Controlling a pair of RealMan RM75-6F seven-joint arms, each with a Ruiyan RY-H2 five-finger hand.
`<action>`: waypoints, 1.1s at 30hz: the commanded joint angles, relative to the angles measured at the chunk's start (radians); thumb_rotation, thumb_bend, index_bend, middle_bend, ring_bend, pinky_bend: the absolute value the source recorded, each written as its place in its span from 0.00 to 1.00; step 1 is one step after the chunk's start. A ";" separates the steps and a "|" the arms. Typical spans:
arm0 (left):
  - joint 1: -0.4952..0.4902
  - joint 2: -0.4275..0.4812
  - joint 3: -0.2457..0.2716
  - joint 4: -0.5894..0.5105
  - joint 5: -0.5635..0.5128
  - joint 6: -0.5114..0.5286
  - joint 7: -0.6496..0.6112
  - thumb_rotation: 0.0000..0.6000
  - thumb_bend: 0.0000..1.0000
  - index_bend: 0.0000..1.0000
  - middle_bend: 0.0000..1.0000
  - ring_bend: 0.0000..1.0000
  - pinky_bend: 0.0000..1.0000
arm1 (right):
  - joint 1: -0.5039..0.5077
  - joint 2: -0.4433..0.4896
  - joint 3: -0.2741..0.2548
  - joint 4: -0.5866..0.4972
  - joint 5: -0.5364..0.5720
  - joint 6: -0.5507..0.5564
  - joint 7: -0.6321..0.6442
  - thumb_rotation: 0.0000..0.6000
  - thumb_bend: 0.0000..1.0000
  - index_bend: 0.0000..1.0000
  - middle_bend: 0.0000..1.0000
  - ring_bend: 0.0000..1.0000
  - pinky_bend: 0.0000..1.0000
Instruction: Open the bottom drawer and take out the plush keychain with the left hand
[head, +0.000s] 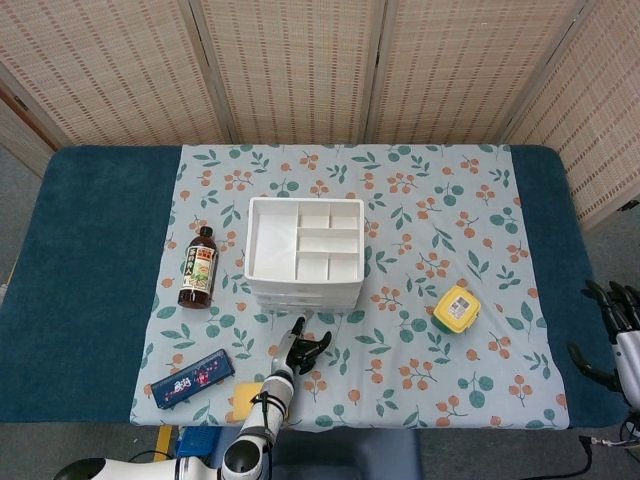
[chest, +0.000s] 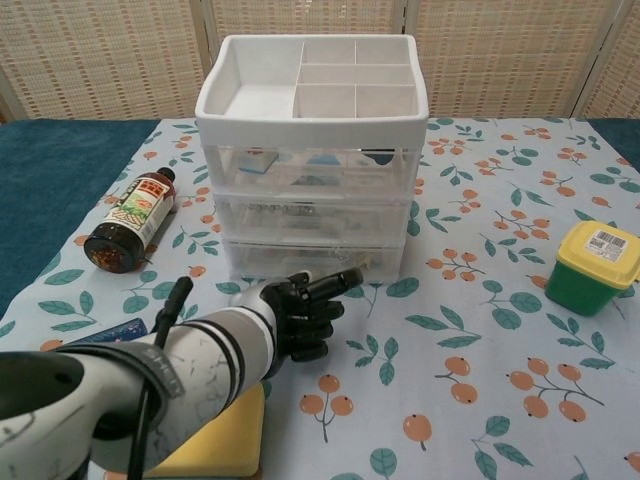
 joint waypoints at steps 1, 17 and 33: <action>0.003 -0.007 -0.008 0.005 0.003 0.007 -0.003 1.00 0.37 0.05 0.97 1.00 1.00 | -0.001 0.000 0.000 0.000 0.001 0.000 0.000 1.00 0.35 0.01 0.19 0.10 0.05; 0.017 -0.047 -0.051 0.032 -0.007 -0.003 -0.025 1.00 0.38 0.09 0.97 1.00 1.00 | 0.001 0.002 0.001 -0.005 0.002 -0.007 -0.005 1.00 0.35 0.01 0.19 0.10 0.05; 0.018 -0.063 -0.099 0.052 -0.032 -0.007 -0.025 1.00 0.38 0.17 0.97 1.00 1.00 | 0.001 0.001 0.002 -0.004 0.004 -0.008 -0.004 1.00 0.35 0.01 0.19 0.10 0.05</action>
